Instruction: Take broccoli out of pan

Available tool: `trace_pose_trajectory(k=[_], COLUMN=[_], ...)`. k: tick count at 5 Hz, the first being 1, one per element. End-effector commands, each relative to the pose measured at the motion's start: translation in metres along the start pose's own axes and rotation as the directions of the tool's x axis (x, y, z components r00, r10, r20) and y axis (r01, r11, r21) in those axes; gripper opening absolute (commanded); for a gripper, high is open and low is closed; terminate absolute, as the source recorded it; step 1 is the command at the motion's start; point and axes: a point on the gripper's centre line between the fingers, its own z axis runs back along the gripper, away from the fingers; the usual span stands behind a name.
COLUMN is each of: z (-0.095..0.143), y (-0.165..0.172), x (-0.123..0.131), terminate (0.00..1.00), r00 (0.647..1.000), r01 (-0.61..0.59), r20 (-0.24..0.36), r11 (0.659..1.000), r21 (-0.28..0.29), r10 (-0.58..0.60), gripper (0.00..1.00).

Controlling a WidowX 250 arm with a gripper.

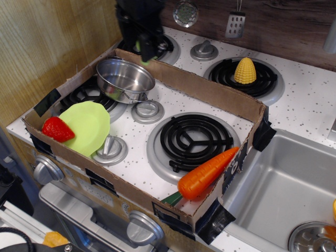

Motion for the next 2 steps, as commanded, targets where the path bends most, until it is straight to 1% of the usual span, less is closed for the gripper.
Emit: trace_pose_trajectory(k=[1,2], z=[-0.008,-0.028], y=[-0.024,-0.036], x=[0.011,0.010], terminate=[0.00,0.00], r00=[0.997,0.995], r01=[0.040,0.030], r20=[0.068,0.100], r11=[0.999,0.995], r21=[-0.032,-0.093], r10=[-0.037,-0.020], gripper=[0.00,0.00])
